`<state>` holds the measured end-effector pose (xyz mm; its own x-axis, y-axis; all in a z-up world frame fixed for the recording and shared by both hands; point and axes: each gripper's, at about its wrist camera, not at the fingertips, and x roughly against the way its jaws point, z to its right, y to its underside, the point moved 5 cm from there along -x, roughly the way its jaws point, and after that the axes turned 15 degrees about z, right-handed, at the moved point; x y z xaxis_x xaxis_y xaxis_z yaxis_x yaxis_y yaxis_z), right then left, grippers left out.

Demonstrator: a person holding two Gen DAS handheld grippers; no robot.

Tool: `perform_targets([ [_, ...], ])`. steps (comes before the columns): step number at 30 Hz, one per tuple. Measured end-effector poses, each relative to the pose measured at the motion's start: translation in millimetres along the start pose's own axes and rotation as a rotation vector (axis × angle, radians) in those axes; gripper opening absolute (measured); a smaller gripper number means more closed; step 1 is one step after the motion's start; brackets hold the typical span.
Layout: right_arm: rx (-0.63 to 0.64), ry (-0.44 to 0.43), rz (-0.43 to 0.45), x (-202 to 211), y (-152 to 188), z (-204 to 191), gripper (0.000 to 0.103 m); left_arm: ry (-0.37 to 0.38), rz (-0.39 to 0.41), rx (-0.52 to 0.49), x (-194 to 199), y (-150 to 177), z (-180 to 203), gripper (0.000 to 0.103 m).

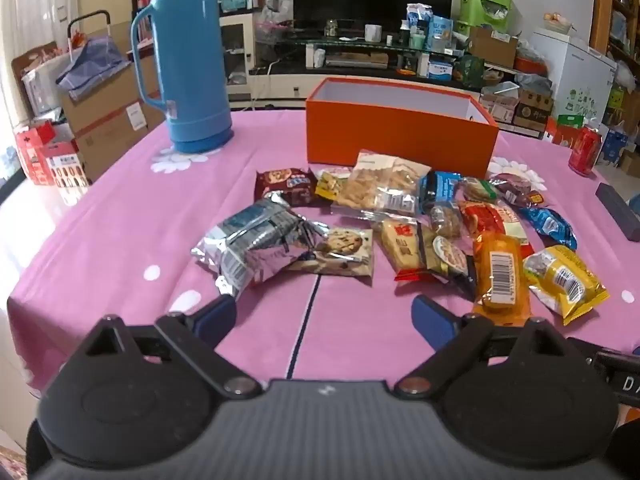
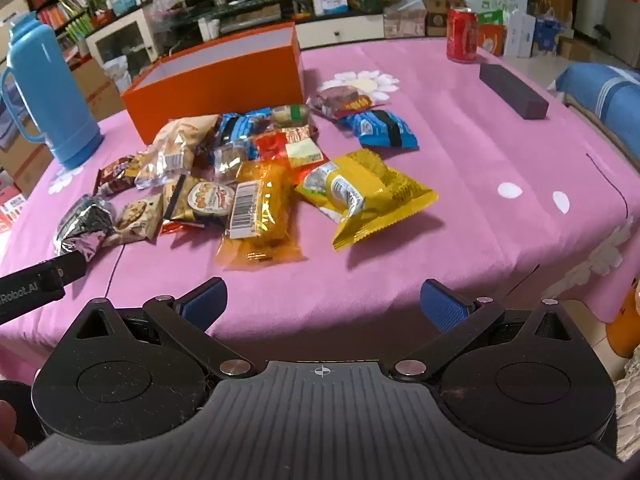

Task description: Organize snacks

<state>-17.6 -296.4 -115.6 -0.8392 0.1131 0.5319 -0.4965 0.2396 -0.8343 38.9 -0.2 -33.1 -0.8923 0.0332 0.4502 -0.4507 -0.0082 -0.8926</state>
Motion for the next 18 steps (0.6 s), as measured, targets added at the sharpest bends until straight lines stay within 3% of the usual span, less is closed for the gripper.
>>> perform_targets([
  [7,-0.02,-0.011,0.018,-0.3,-8.8,5.5,0.094,0.014,-0.015,0.036,-6.3,-3.1,-8.0,0.093],
  [10,-0.004,0.0,0.032,3.9,-4.6,0.3,0.094,-0.017,0.014,-0.022,-0.5,-3.0,-2.3,0.093],
  [18,-0.002,-0.002,0.011,-0.9,-1.7,-0.4,0.094,-0.01,0.012,-0.022,-0.4,-1.9,-1.4,0.093],
])
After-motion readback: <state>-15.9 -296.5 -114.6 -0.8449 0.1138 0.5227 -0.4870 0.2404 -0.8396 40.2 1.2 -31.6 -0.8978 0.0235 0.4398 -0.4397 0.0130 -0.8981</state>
